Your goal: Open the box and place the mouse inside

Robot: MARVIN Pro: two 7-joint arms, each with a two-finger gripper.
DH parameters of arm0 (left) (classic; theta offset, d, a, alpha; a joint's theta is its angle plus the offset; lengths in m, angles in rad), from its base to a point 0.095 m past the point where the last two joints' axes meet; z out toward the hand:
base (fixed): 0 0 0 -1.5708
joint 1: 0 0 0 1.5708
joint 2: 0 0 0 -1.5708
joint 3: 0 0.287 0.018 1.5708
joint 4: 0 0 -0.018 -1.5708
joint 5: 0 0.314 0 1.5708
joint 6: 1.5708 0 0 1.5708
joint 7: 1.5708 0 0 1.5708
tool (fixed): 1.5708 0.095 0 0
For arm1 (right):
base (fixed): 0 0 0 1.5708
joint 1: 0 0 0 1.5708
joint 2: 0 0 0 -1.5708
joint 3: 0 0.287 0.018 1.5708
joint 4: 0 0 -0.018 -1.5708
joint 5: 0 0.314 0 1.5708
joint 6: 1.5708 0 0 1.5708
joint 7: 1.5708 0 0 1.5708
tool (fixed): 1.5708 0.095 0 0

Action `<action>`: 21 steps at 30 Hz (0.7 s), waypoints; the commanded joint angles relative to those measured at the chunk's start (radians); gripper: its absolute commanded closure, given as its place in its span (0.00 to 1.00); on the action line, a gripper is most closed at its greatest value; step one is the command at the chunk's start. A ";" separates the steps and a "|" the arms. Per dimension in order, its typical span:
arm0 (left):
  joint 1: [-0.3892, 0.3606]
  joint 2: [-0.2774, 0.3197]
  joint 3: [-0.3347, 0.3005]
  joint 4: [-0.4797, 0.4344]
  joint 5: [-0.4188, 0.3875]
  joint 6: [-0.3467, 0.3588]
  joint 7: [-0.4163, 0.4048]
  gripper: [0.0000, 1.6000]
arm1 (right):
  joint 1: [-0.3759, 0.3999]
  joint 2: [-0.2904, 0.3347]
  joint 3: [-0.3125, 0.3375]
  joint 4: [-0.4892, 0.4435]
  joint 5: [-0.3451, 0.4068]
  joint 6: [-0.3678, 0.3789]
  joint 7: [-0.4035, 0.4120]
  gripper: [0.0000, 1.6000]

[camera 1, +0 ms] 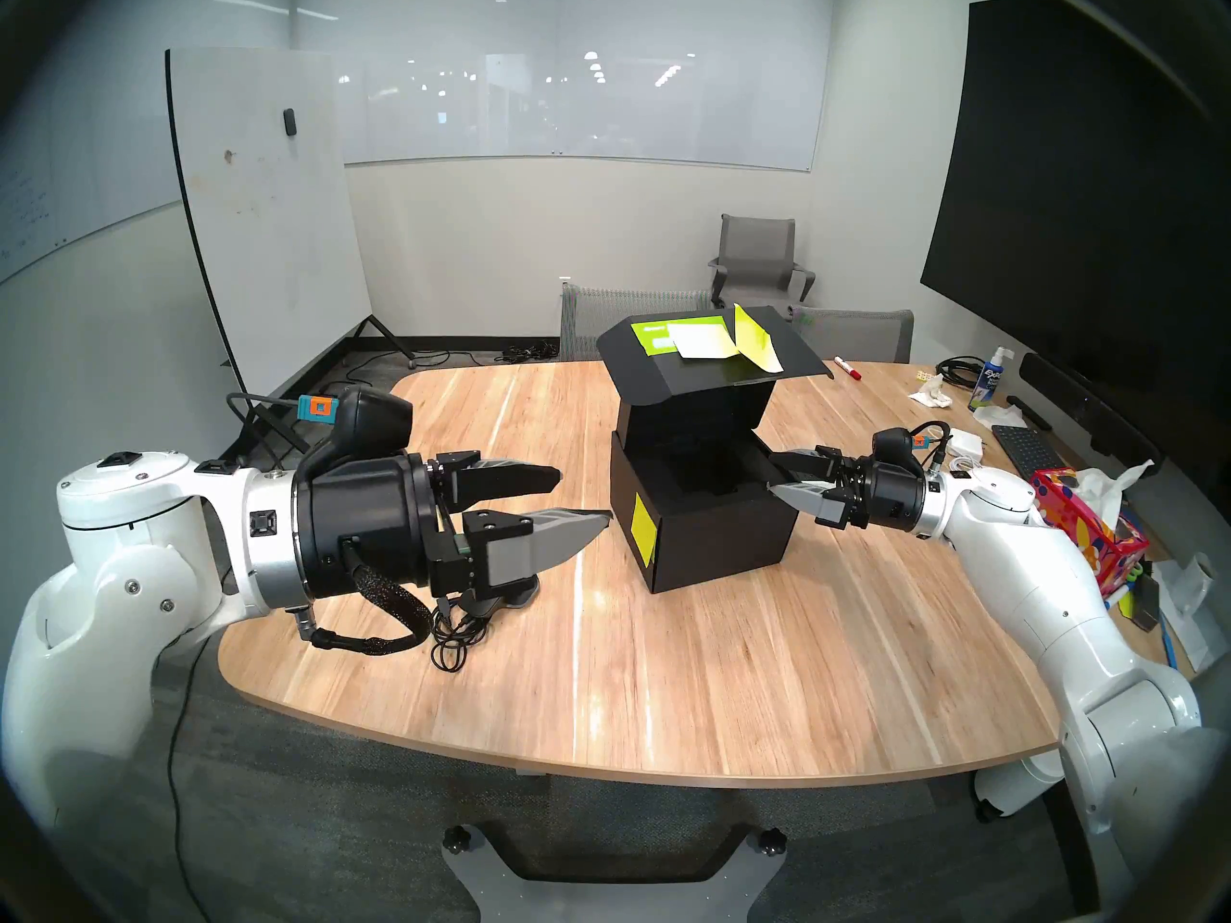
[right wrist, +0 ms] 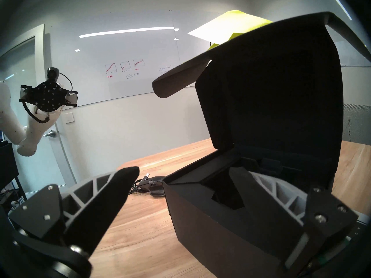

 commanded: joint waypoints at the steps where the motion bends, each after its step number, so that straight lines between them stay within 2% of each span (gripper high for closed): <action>1: -0.001 -0.002 -0.005 -0.007 -0.001 0.000 0.003 0.00 | 0.040 0.021 -0.014 0.001 -0.026 0.014 0.012 0.00; 21: -0.004 -0.004 -0.005 -0.007 -0.001 0.005 0.003 0.00 | 0.103 0.019 -0.060 0.031 -0.134 0.028 0.041 0.00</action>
